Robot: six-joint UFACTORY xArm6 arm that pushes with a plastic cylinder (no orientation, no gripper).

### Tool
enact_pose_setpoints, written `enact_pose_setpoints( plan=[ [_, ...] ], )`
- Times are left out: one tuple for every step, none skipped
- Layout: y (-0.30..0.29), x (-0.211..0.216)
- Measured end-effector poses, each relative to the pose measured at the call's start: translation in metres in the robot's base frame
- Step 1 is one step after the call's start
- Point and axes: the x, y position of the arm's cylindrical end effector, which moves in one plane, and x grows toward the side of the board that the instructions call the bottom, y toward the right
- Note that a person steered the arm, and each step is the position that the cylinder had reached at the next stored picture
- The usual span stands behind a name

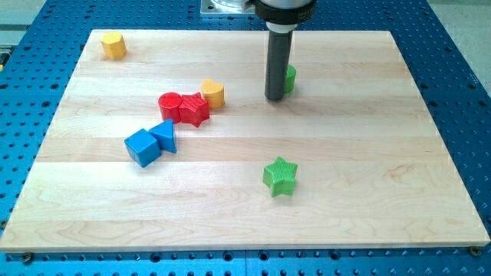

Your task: Keep green circle at top center

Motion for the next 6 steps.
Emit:
enact_pose_setpoints(
  plan=[
    [0.0, -0.042],
    [0.013, -0.034],
    [0.008, -0.004],
    [0.011, -0.024],
    [0.018, -0.005],
    [0.055, -0.005]
  ],
)
